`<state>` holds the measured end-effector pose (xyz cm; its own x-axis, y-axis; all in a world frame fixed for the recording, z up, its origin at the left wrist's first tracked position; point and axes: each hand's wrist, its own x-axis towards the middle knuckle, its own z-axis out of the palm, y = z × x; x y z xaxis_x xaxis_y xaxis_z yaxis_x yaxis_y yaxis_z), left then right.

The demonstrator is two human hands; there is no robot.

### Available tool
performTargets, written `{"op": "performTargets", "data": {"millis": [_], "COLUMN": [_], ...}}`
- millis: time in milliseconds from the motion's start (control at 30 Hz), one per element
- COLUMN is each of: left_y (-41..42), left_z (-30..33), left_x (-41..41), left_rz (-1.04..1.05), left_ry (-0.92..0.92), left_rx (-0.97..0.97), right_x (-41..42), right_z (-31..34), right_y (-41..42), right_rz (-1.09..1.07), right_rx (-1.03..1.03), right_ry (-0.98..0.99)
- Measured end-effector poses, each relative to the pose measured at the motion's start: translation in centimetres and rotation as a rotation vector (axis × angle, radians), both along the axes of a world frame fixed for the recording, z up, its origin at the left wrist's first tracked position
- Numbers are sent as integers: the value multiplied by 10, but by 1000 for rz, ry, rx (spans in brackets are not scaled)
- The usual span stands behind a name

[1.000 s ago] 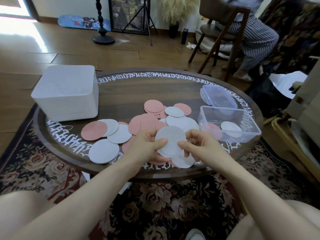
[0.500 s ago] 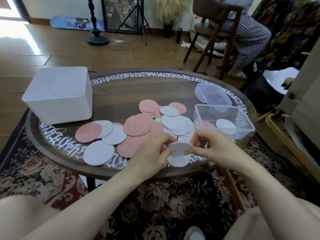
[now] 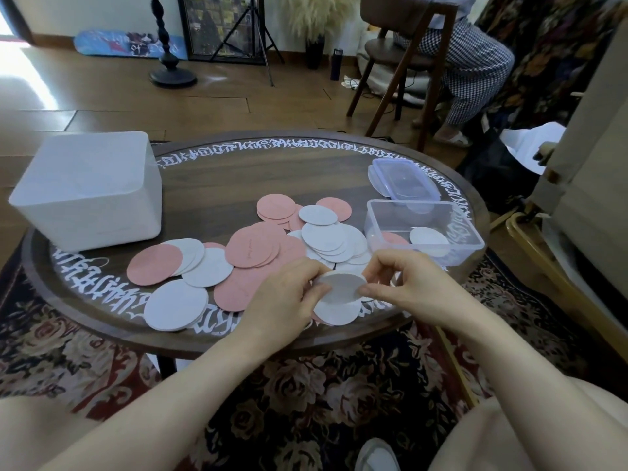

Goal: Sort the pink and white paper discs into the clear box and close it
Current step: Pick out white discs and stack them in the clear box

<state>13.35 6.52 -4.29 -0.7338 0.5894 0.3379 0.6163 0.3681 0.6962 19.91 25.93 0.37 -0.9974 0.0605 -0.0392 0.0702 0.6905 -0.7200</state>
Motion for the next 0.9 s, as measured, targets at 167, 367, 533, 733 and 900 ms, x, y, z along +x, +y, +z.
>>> {"op": "performTargets", "data": {"millis": [167,367,533,733,900], "left_y": [-2,2,-2,-30,-38], "left_z": [2,17,19,12,0], "left_x": [2,-1,-7,-30,-31], "left_rz": [68,82,69,130,130], "left_ry": [-142,-539,-326,182,180], "left_rx": [71,347,165,-501,-504], "right_x": [0,-3,-9,-23,-42], "right_z": [2,7,18,29,6], "right_y": [-5,-10,10,93,105], "right_rz": [-31,-156,-331,-656,-723], "right_rx": [-159,-479,-414,-48,411], "right_ry": [-8,91,155,208,-3]}}
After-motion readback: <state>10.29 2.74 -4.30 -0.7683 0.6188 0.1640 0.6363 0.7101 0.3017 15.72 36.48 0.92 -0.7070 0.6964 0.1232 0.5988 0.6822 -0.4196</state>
